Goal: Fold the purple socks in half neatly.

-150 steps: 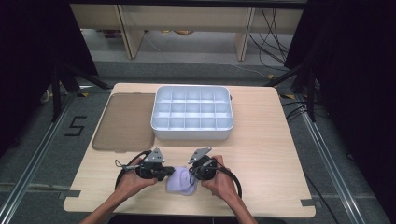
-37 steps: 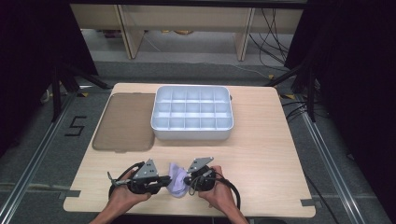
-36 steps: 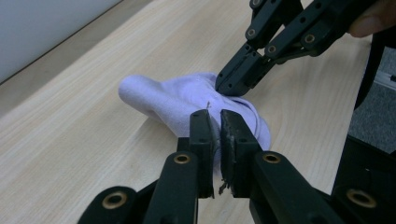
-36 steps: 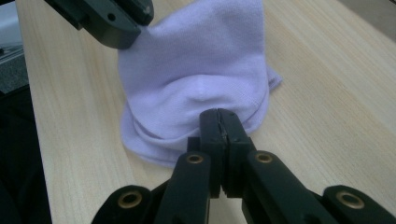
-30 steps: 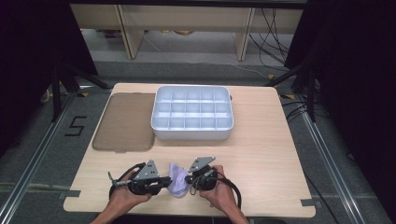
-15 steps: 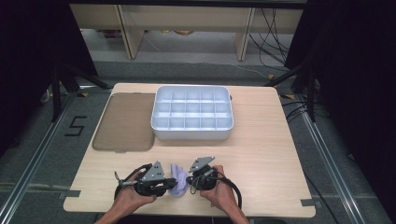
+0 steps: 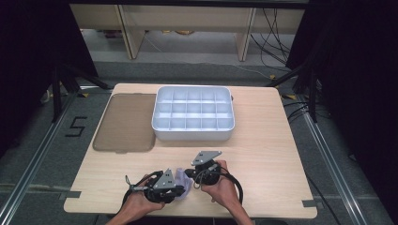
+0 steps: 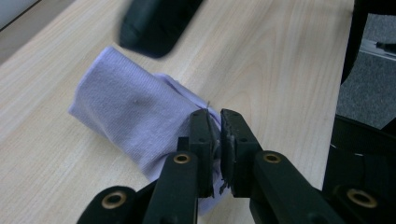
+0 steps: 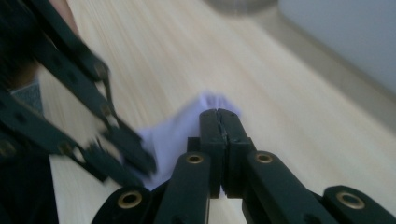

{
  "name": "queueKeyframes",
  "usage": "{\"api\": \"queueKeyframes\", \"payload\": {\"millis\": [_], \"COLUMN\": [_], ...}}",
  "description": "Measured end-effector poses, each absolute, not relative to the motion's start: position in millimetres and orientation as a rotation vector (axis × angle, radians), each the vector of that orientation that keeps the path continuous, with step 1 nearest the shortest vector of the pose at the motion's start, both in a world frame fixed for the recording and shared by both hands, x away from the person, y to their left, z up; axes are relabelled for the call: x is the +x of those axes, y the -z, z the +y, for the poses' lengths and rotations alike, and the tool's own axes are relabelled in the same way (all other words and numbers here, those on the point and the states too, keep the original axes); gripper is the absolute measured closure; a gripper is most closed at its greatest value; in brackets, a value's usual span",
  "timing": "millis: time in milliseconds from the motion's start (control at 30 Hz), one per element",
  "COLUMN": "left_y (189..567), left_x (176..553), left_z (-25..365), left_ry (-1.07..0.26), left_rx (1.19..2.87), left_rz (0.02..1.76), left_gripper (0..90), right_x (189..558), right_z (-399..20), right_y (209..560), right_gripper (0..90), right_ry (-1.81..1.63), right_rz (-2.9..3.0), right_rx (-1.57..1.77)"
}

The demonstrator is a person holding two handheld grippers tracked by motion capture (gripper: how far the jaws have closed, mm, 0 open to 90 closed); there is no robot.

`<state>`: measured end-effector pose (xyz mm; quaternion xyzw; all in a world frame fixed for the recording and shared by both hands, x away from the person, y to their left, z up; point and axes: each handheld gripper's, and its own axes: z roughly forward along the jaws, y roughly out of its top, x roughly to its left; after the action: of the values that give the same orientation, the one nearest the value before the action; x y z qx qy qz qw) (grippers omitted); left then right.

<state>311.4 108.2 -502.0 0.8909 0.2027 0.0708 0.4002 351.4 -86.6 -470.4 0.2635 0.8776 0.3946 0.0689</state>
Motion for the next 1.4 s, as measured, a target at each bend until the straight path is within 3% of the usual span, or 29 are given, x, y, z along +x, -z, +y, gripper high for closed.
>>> {"api": "queueKeyframes", "payload": {"millis": [133, 233, 633, 800, 933, 1067, 1233, 1333, 1400], "left_y": [502.1, 503.8, 492.4, 487.3, 507.6, 504.5, 506.9, 507.7, 508.1], "left_x": [309.3, 308.4, 305.9, 309.2, 306.2, 306.3, 309.8, 310.6, 309.1], "left_z": [108.7, 108.2, 119.7, 124.2, 112.0, 117.1, 126.2, 126.9, 126.1], "left_ry": [-0.202, -0.211, -0.142, -0.217, -0.126, -0.206, -0.182, -0.202, -0.198], "left_rx": [2.259, 2.235, 2.114, 2.078, 2.153, 2.209, 2.168, 2.172, 2.169], "left_rz": [0.510, 0.522, 0.576, 0.634, 0.639, 0.608, 0.657, 0.637, 0.647], "left_gripper": [82.7, 82.3, 72.5, 80.5, 83.2, 83.7, 83.5, 83.5, 83.5], "right_x": [356.4, 359.3, 362.3, 361.4, 360.6, 358.7, 353.4, 351.1, 349.9], "right_z": [-70.5, -62.8, -81.0, -80.7, -80.2, -80.5, -84.5, -86.5, -87.9], "right_y": [458.3, 472.1, 489.1, 489.5, 489.4, 488.8, 488.4, 486.5, 484.2], "right_gripper": [89.6, 89.6, 89.8, 89.8, 89.9, 90.0, 89.8, 84.4, 75.1], "right_ry": [-1.223, -1.172, -1.084, -1.084, -1.070, -1.063, -1.067, -1.060, -1.076], "right_rz": [2.639, 2.695, 2.748, 2.746, 2.745, 2.745, 2.761, 2.741, 2.717], "right_rx": [0.689, 0.672, 0.767, 0.792, 0.800, 0.782, 0.794, 0.819, 0.867]}}
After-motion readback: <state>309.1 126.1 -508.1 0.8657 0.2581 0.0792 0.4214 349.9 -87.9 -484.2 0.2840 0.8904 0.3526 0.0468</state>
